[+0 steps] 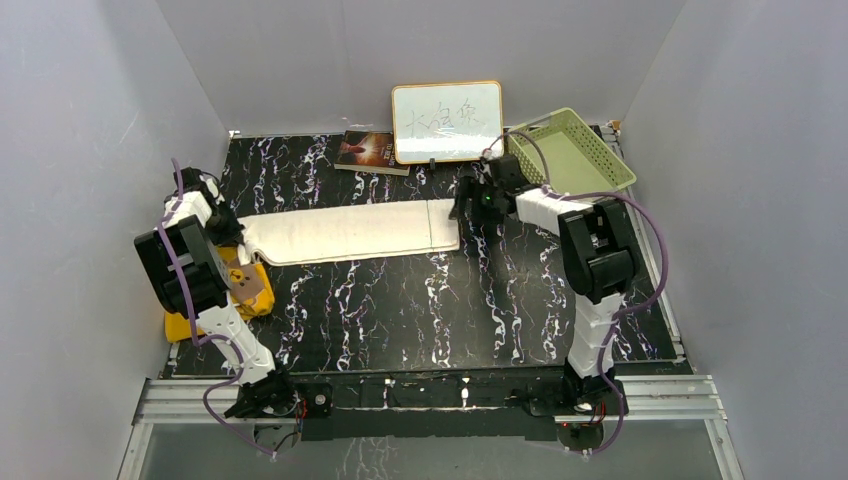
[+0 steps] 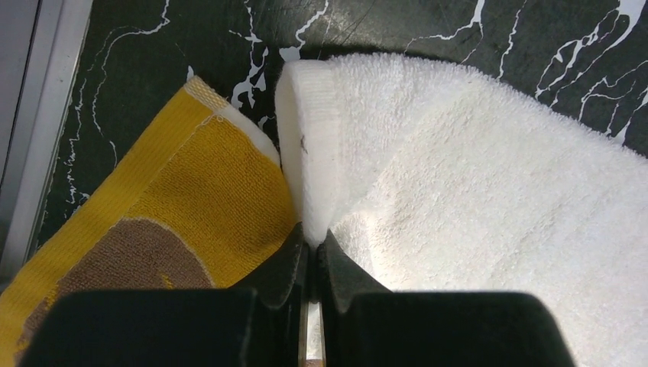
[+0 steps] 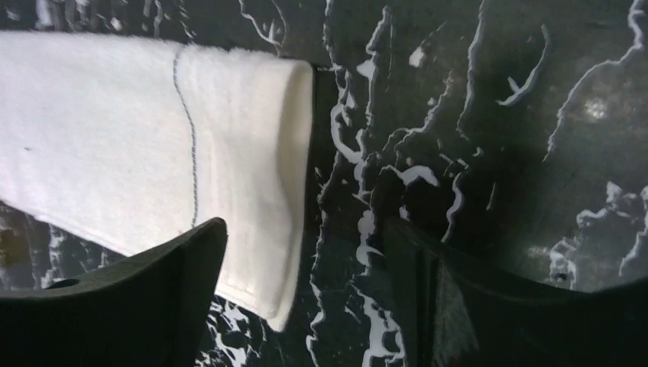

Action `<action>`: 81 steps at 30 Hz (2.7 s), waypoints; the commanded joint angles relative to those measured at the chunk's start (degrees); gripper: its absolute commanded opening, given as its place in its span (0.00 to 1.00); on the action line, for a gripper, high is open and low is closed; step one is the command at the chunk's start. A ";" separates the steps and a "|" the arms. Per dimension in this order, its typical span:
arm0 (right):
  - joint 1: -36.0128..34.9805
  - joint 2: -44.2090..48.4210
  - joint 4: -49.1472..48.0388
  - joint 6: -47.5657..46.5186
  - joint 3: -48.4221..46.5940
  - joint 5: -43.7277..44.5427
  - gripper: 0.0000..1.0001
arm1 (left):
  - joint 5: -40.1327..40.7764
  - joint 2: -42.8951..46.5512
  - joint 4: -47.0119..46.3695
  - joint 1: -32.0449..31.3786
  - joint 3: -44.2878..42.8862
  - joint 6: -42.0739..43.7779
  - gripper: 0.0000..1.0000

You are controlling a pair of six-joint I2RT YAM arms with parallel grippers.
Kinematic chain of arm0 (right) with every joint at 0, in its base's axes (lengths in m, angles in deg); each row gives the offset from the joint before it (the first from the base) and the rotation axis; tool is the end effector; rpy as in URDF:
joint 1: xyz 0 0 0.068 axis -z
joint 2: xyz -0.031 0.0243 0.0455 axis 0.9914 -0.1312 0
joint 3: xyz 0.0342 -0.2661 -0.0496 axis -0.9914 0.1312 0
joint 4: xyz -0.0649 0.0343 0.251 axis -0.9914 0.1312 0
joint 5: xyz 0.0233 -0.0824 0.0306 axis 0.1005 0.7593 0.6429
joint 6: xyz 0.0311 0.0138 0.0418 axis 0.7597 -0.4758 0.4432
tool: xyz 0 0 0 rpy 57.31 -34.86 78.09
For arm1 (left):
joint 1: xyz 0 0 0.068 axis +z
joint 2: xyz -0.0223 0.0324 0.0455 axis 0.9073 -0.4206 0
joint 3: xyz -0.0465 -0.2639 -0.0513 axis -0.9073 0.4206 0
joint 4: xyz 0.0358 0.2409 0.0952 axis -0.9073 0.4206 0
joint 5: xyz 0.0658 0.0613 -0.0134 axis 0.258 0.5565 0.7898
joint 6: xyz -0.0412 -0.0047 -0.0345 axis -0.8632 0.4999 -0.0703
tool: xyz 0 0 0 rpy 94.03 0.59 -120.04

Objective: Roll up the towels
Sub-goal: Fold the towel at the center of the board.

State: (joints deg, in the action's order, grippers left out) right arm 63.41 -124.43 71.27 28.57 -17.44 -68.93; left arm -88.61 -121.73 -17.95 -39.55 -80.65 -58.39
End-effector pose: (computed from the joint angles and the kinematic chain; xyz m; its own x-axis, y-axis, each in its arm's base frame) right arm 0.4041 0.1489 0.1768 -0.8316 0.1028 -0.5457 -0.1678 0.8902 0.4235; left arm 0.3662 0.1716 0.1833 -0.7382 -0.4809 -0.4730 -0.4789 0.8675 -0.1346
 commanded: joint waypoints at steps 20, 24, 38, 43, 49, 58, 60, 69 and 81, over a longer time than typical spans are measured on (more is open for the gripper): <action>4.99 -6.26 -12.69 0.66 8.65 -21.26 0.45 | -6.04 0.75 -0.48 -0.10 0.62 -1.94 0.00; 4.67 -7.16 -12.57 1.09 8.60 -21.12 0.40 | -6.23 0.83 -0.37 -0.10 0.59 -1.96 0.00; 4.02 -6.67 -7.25 0.23 7.46 -12.14 0.00 | -5.89 2.07 -0.33 -0.10 0.49 -2.66 0.18; 9.75 0.90 -4.57 0.86 10.34 -0.34 0.00 | -8.01 4.07 -1.44 -0.10 1.12 -3.56 0.48; 16.87 8.19 0.44 1.34 10.43 13.66 0.00 | -13.54 5.49 -3.81 -0.77 1.97 -5.85 0.98; 12.73 12.66 13.84 0.25 -1.61 28.39 0.00 | -15.36 5.48 -6.43 -4.54 4.08 -7.76 0.98; 9.41 12.92 17.10 0.41 -5.31 31.32 0.00 | -15.57 5.81 -7.36 -5.75 5.05 -8.00 0.98; -8.96 5.15 27.34 7.00 -24.14 28.32 0.00 | -21.40 7.26 -9.40 -6.78 8.62 -9.86 0.98; -24.44 -15.00 19.94 10.79 -50.84 10.12 0.00 | -20.71 10.86 -12.60 -6.25 13.09 -14.19 0.99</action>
State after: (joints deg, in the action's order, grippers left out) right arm 40.86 -134.29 96.75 37.43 -60.10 -51.16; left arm -109.96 -115.44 -30.03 -46.45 -68.12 -70.69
